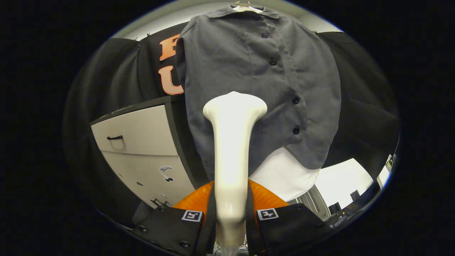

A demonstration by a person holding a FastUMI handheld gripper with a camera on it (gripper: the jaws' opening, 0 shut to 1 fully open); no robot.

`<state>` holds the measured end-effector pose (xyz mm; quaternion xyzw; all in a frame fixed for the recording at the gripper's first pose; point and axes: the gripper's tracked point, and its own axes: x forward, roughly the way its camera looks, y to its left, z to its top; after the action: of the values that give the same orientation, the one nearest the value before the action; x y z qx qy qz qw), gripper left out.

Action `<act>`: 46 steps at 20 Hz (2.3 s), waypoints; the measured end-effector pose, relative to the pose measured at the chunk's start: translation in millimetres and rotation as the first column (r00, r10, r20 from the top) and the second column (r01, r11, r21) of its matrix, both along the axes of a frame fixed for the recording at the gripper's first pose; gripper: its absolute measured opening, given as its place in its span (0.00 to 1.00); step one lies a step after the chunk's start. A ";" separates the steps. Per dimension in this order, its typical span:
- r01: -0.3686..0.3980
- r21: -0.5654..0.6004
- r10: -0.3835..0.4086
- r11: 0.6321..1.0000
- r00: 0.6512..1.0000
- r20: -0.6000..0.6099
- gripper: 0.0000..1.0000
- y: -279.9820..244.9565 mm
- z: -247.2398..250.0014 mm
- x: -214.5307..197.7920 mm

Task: Iron the clothes twice with a garment steamer, once on the left side and once on the right side.

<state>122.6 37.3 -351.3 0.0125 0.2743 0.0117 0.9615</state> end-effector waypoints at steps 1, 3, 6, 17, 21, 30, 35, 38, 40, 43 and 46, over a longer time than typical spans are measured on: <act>-0.008 -0.004 0.008 1.000 1.000 0.024 0.42 1.0 11.7 1.2; -0.023 -0.013 0.024 1.000 0.996 0.087 0.42 1.1 41.9 5.1; -0.032 -0.011 0.033 0.999 0.984 0.175 0.42 -4.7 97.0 10.8; -0.021 0.011 0.017 1.000 0.957 0.290 0.42 -91.8 223.2 41.6; 0.040 0.002 -0.039 0.999 0.945 0.326 0.42 -134.9 254.9 62.9; 0.102 -0.013 -0.092 0.995 0.939 0.332 0.42 -181.8 263.4 105.1; 0.100 -0.020 -0.088 0.995 0.941 0.328 0.42 -183.5 260.3 120.4; 0.098 -0.029 -0.084 0.995 0.945 0.316 0.42 -182.1 253.6 127.9; 0.095 -0.026 -0.082 0.995 0.947 0.310 0.42 -181.7 249.8 128.6; 0.091 -0.020 -0.081 0.996 0.948 0.308 0.42 -181.4 247.9 130.1; 0.091 -0.024 -0.079 0.996 0.949 0.305 0.42 -181.5 244.3 130.0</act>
<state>252.6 -144.2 -107.0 0.0044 0.1225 -0.0332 0.9919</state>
